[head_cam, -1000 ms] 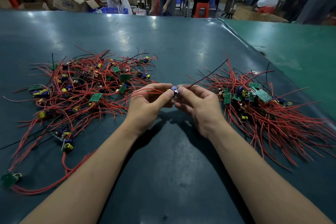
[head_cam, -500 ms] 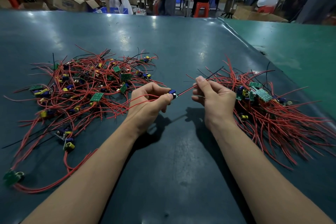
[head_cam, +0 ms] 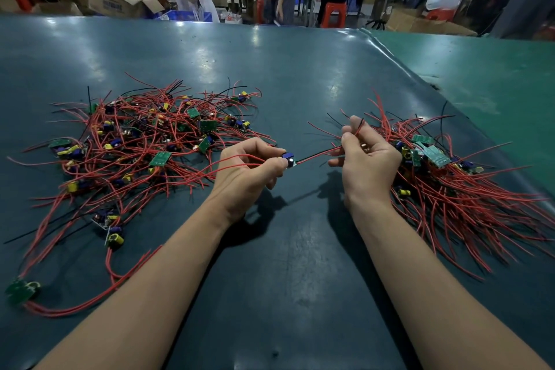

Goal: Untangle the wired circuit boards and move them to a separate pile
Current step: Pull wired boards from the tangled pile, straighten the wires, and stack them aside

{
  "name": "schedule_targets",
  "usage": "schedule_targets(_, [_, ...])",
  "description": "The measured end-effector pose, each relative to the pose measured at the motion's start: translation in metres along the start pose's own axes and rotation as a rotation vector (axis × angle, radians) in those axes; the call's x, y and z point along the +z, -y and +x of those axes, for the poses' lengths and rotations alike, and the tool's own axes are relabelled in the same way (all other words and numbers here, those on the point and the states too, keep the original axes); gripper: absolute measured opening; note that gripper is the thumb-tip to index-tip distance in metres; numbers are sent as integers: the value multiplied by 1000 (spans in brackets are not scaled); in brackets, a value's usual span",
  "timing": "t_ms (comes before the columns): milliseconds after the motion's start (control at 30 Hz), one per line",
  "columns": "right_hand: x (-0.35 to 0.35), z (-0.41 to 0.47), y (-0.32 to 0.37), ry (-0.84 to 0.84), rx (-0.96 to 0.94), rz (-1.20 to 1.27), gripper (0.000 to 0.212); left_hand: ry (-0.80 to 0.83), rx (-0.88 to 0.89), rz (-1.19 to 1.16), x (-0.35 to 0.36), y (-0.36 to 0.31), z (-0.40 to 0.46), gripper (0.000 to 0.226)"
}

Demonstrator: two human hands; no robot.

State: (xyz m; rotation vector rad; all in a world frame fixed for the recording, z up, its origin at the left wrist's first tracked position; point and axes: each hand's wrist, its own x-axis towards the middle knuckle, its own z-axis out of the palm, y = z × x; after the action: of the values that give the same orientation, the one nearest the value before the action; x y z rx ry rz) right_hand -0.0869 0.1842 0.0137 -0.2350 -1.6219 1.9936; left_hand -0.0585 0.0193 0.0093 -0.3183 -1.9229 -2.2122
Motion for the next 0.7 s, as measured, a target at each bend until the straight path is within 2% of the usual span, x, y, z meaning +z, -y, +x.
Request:
schedule_targets(100, [-1,0,2,1,-7,7,16,-14,0,-26,-2,1,1,5])
schedule_targets(267, [-1,0,1,0,-22,-28,25,11,7,-30,-2,2,0,18])
schedule_targets(400, [-2,1,7,-35,-14,48,13,-21,6,-39,-3,2,2,10])
schedule_targets(500, [-5,3,10,-47,8,93,25,-5,18,-36,-4,3,2,15])
schedule_targets(700, [-5,4,10,-33,92,182,24,-21,19,-56,-4,4,4,7])
